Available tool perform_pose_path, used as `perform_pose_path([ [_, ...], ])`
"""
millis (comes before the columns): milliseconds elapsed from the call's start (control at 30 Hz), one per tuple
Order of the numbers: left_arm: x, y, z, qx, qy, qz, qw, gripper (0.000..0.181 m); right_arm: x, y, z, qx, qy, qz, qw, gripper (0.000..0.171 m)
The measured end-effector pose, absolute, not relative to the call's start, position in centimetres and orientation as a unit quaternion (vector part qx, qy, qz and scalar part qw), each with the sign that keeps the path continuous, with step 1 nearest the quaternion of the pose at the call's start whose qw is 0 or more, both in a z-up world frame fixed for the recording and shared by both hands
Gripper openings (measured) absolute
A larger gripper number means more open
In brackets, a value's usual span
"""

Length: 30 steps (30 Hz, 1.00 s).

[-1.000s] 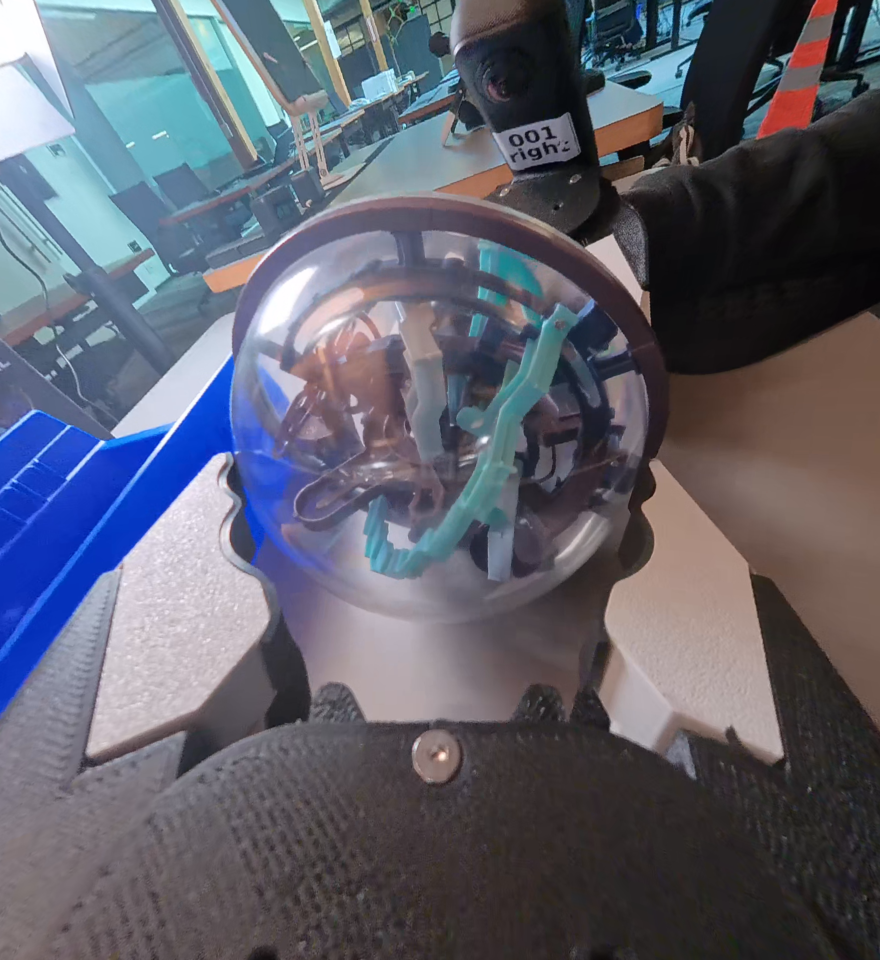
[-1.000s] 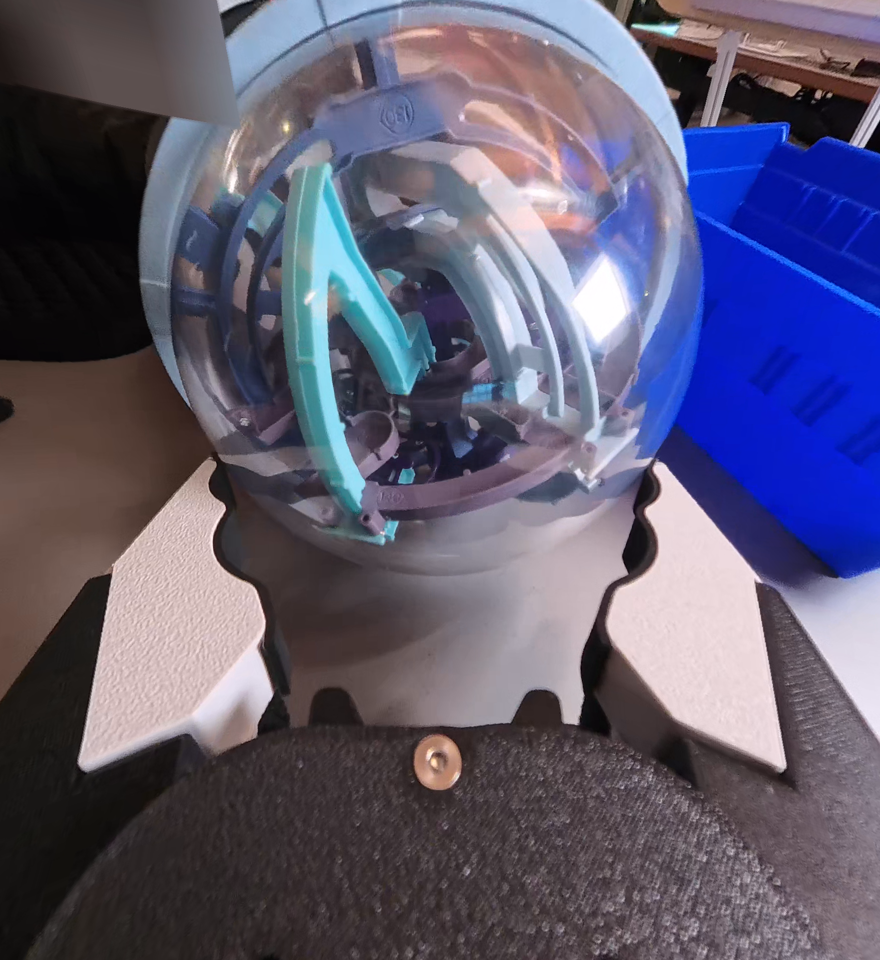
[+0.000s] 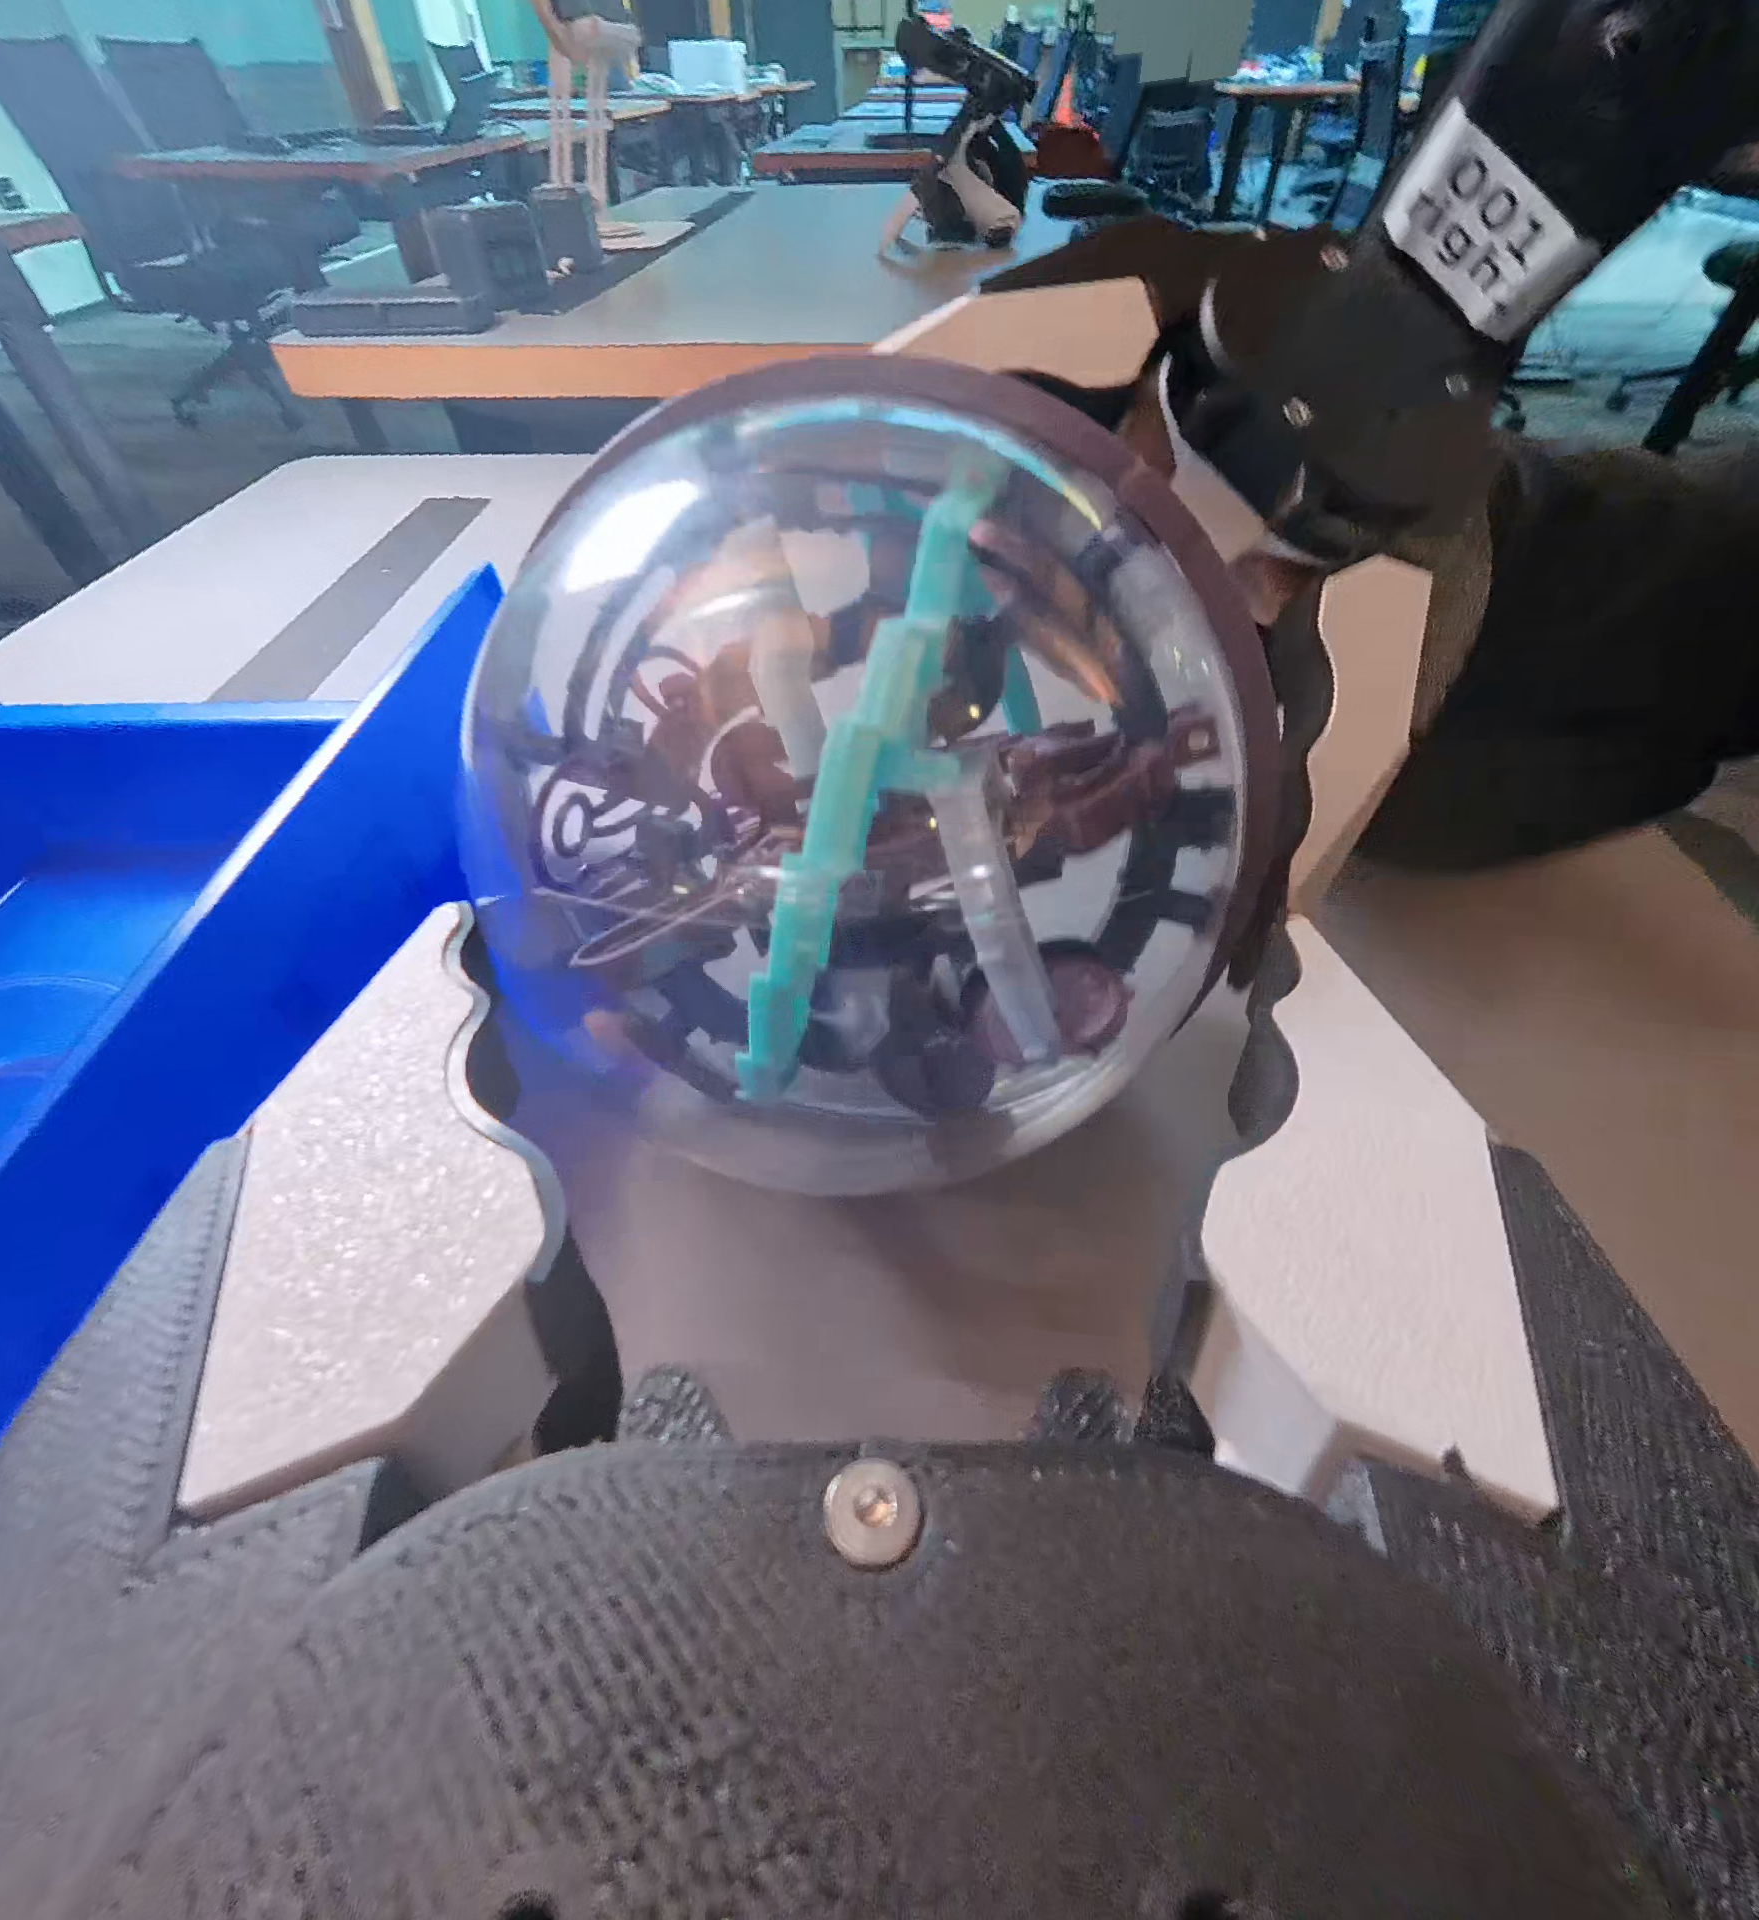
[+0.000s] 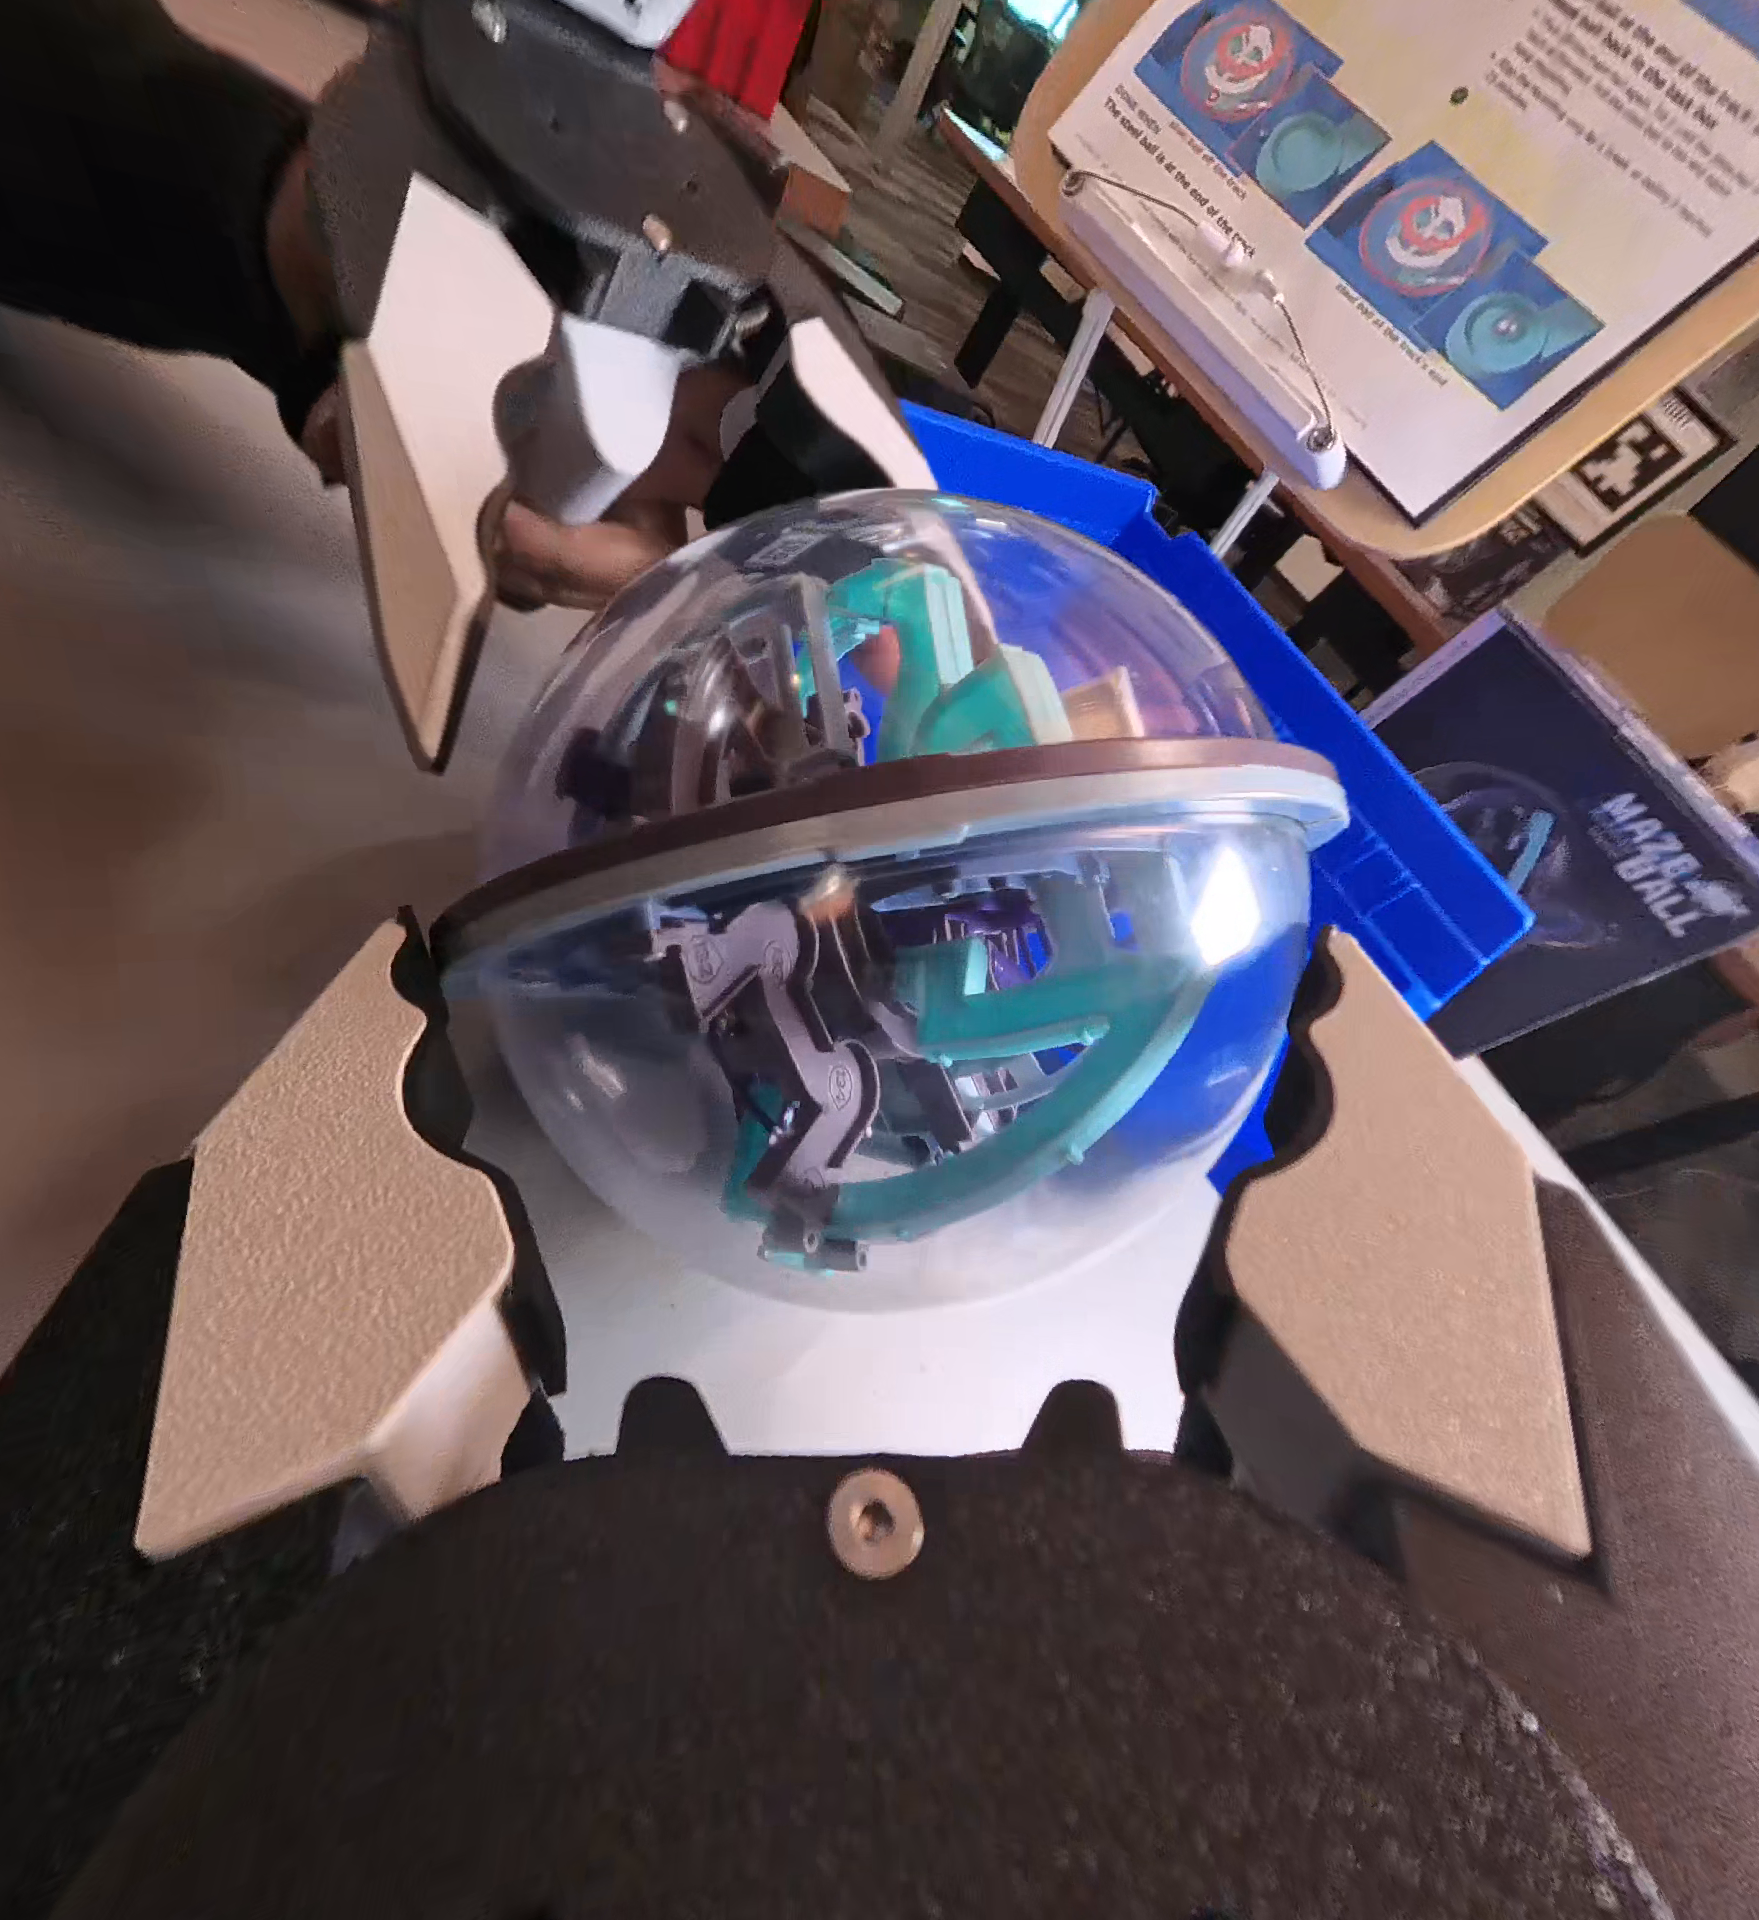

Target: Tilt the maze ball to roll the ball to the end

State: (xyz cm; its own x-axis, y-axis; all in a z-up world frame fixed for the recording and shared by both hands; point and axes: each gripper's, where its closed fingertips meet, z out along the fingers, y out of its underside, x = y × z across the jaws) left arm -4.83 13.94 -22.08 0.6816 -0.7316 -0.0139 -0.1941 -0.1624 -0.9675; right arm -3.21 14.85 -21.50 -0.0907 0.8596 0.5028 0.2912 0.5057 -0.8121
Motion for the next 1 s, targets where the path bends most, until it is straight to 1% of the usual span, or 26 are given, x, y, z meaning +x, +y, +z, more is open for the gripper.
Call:
perform_pose_path([
  [33,-4.9,14.0,-22.4,-0.721,0.326,-0.239,0.563,0.14,-3.2,15.0,-21.5,-0.424,-0.683,0.281,0.525,0.154],
  [133,-5.0,14.3,-22.9,-0.711,0.328,-0.235,0.576,0.137,-3.2,15.1,-21.5,-0.426,-0.676,0.291,0.525,0.154],
  [333,-4.9,14.5,-23.8,-0.706,0.337,-0.195,0.592,0.138,-3.0,15.0,-21.7,-0.419,-0.677,0.291,0.53,0.154],
  [467,-5.4,13.9,-23.9,-0.701,0.34,-0.195,0.595,0.134,-3.0,14.8,-21.9,-0.41,-0.681,0.296,0.529,0.154],
  [733,-6.9,13.4,-24.7,-0.672,0.42,-0.176,0.584,0.112,-2.6,14.9,-22.3,-0.412,-0.691,0.29,0.518,0.154],
  [767,-7.1,13.6,-24.9,-0.671,0.426,-0.173,0.581,0.113,-2.5,15.1,-22.5,-0.416,-0.692,0.287,0.515,0.154],
  [900,-7.2,14.7,-25.5,-0.684,0.431,-0.169,0.564,0.128,-2.3,16.0,-23.7,-0.438,-0.691,0.283,0.501,0.153],
  [1000,-6.9,14.8,-25.7,-0.687,0.434,-0.17,0.558,0.129,-2.5,16.2,-24.0,-0.45,-0.682,0.299,0.492,0.152],
])
